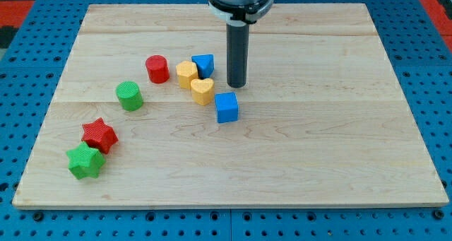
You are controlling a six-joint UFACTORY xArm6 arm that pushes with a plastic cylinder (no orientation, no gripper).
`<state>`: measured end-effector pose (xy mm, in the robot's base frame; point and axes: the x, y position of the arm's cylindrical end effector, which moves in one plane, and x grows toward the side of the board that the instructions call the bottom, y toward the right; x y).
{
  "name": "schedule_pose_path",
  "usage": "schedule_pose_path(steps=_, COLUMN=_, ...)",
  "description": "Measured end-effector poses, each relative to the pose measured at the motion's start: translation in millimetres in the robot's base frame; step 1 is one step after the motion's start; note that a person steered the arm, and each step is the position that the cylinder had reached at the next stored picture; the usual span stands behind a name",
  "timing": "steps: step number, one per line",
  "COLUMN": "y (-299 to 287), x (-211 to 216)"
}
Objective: Push blue triangle above blue cube
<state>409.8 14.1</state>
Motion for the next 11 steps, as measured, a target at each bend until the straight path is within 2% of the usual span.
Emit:
schedule_pose_path(steps=1, y=-0.3, x=27.5)
schedule_pose_path(steps=2, y=-0.3, x=37.0)
schedule_pose_path(steps=3, y=20.9, x=26.1)
schedule_pose_path(steps=4, y=79.0, x=36.1)
schedule_pose_path(steps=5, y=85.5, x=37.1)
schedule_pose_path(steps=6, y=81.3, x=-27.4)
schedule_pose_path(steps=9, y=-48.1, x=-115.7)
schedule_pose_path(steps=11, y=-86.1, x=-89.9)
